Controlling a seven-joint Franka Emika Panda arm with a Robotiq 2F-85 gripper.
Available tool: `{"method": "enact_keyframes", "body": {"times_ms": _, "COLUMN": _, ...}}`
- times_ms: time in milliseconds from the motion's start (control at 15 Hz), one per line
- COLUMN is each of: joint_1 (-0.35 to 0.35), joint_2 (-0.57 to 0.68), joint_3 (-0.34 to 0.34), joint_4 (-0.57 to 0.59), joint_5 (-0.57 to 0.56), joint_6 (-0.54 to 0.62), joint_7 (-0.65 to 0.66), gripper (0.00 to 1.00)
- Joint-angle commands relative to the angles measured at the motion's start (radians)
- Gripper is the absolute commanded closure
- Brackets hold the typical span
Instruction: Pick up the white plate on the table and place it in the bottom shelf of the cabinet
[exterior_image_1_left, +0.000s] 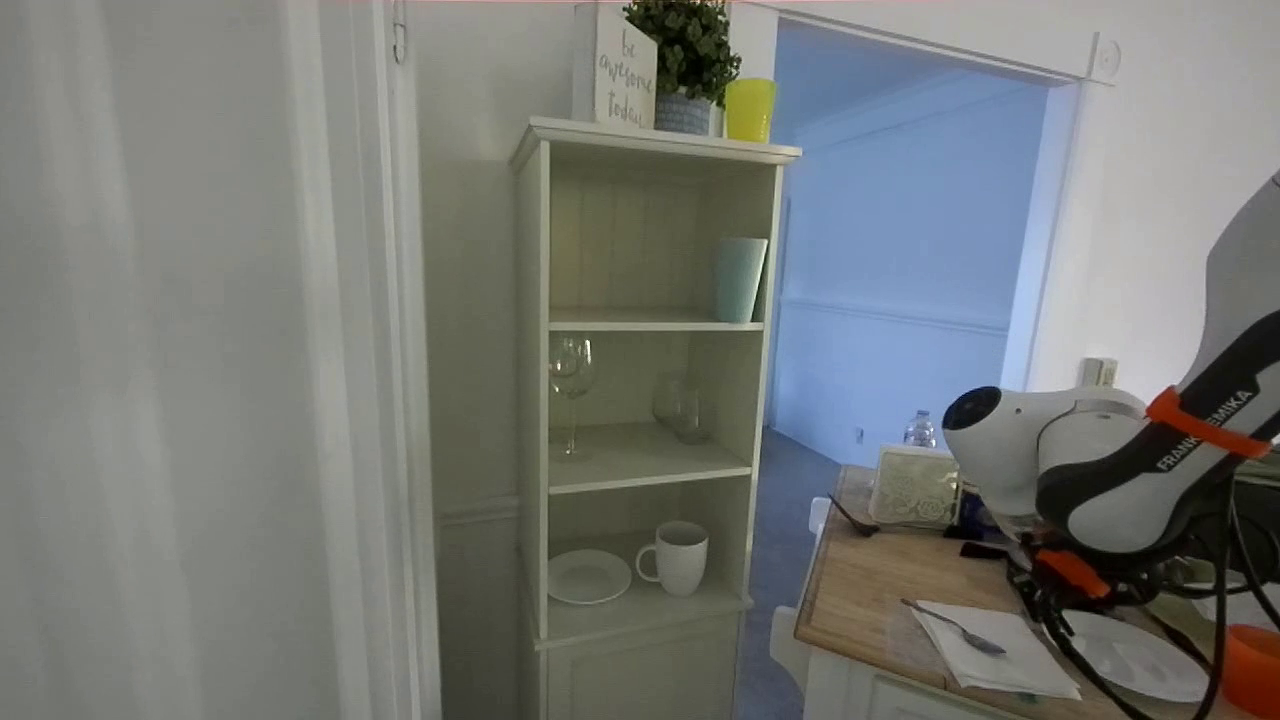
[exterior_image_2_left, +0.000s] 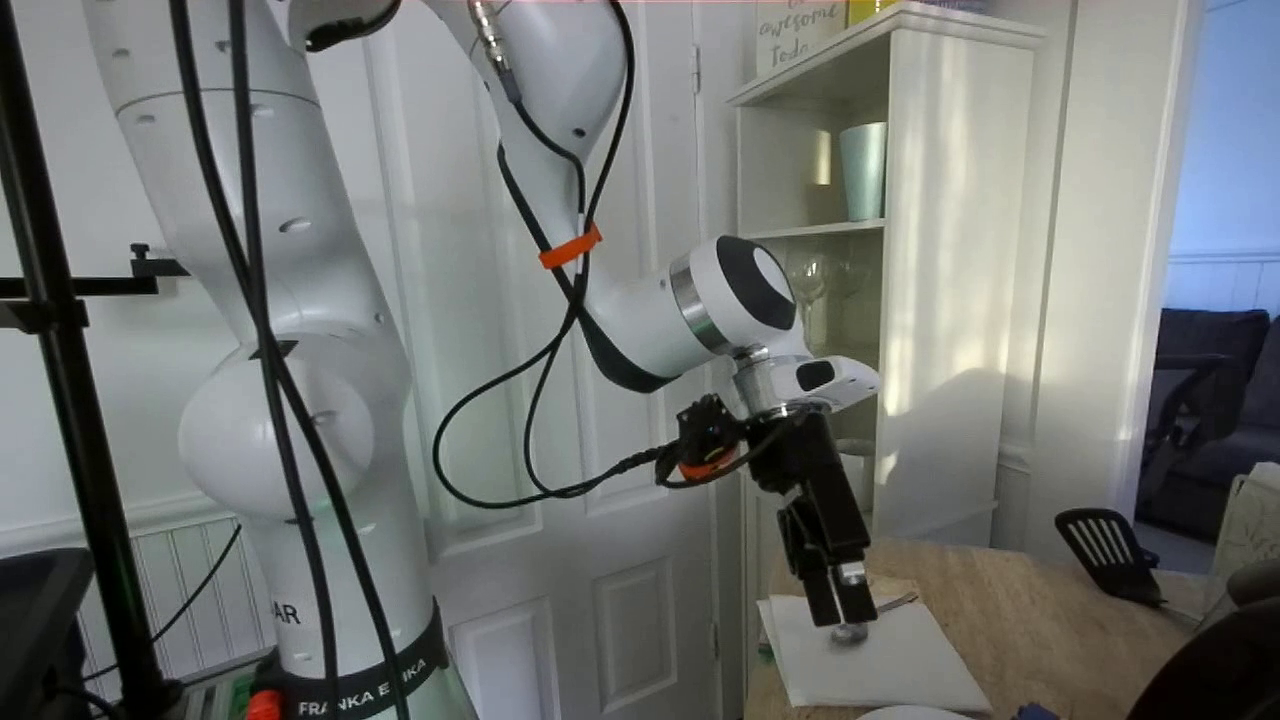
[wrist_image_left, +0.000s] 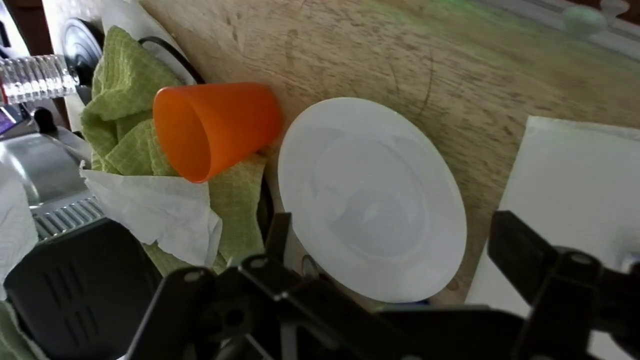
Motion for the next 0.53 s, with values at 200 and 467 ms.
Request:
{"method": "enact_keyframes", "body": {"times_ms": 200, "joint_1": 0.03, "joint_2": 0.108, "joint_3": -0.057, "joint_4": 0.003, "joint_5": -0.144, "joint_6": 0.083, "joint_7": 0.111, "gripper": 0.0}}
{"method": "enact_keyframes", "body": {"times_ms": 467, "joint_1": 0.045, "joint_2": 0.161, "joint_3": -0.068, "joint_4": 0.013, "joint_5": -0.213, "joint_6": 0.095, "joint_7": 0.169, "gripper": 0.0}}
